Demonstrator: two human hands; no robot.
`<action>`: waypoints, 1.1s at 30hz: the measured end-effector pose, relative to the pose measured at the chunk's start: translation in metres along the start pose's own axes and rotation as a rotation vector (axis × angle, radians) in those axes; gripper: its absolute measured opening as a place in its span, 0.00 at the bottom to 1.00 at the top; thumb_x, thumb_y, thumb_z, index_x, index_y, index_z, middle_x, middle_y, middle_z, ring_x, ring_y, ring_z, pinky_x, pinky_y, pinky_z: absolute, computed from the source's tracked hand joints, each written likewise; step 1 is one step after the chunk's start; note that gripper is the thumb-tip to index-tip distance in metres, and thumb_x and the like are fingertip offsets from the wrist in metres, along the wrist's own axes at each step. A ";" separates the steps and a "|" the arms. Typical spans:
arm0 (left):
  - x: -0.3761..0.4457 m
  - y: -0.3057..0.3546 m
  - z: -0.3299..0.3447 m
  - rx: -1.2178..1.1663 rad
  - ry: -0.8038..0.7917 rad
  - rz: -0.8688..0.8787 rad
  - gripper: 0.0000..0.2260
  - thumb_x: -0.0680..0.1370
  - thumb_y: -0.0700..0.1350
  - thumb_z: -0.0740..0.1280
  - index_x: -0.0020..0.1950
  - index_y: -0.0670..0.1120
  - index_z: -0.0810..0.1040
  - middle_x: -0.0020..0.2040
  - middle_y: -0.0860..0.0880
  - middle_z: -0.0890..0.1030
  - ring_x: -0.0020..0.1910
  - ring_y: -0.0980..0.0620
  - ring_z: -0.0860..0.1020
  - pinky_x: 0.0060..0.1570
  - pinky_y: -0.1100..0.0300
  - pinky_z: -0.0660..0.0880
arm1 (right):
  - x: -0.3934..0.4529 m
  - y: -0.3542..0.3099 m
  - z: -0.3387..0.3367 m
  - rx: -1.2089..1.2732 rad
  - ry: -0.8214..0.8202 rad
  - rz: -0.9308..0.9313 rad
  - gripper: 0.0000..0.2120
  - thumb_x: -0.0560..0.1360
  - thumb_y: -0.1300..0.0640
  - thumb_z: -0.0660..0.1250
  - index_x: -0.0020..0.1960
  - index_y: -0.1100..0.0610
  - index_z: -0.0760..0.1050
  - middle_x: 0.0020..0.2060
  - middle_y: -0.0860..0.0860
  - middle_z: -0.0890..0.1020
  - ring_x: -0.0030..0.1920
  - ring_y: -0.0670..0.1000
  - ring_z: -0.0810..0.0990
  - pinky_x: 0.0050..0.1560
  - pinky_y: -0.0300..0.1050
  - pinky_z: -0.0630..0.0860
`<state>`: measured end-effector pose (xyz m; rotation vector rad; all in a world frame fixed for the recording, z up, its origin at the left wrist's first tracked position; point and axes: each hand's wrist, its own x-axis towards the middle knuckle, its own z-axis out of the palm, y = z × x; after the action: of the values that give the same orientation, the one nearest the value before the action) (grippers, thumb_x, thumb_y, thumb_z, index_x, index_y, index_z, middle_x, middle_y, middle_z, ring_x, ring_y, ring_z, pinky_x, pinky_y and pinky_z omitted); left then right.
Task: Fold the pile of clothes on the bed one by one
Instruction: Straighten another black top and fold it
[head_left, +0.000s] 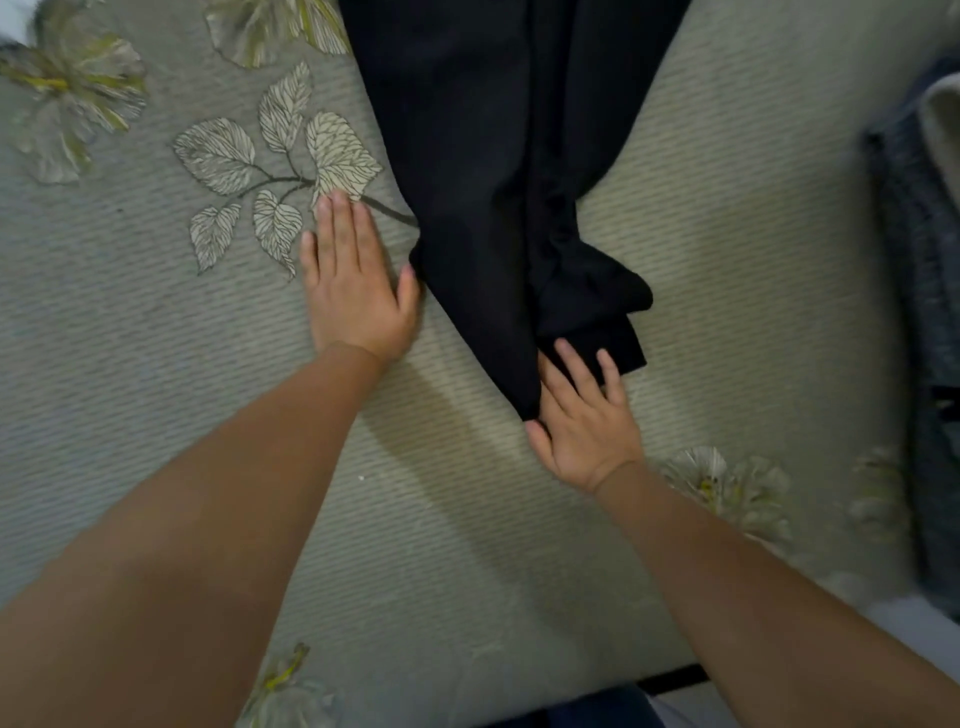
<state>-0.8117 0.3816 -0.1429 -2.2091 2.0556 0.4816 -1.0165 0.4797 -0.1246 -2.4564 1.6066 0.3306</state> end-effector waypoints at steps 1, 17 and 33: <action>0.000 0.000 0.001 0.001 0.010 0.009 0.29 0.79 0.52 0.49 0.74 0.37 0.47 0.76 0.40 0.48 0.75 0.45 0.44 0.70 0.53 0.37 | 0.000 0.000 -0.001 -0.006 0.005 0.004 0.25 0.71 0.48 0.51 0.59 0.57 0.77 0.59 0.50 0.79 0.62 0.55 0.76 0.63 0.54 0.58; -0.164 -0.023 0.015 -0.155 -0.208 0.050 0.27 0.80 0.47 0.56 0.75 0.40 0.49 0.76 0.44 0.48 0.75 0.50 0.45 0.71 0.57 0.40 | -0.035 -0.011 -0.009 0.403 0.052 -0.033 0.16 0.78 0.62 0.56 0.61 0.68 0.73 0.63 0.60 0.74 0.68 0.58 0.68 0.70 0.53 0.57; -0.231 0.105 0.035 0.024 -0.302 0.359 0.18 0.80 0.45 0.56 0.70 0.54 0.65 0.75 0.44 0.55 0.74 0.47 0.51 0.71 0.50 0.48 | -0.268 0.065 -0.026 0.551 -0.800 0.151 0.20 0.81 0.56 0.51 0.30 0.52 0.57 0.28 0.46 0.65 0.31 0.45 0.65 0.33 0.42 0.56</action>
<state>-0.9318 0.6030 -0.0944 -1.6307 2.2681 0.7604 -1.1782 0.6814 -0.0248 -1.5055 1.2835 0.6756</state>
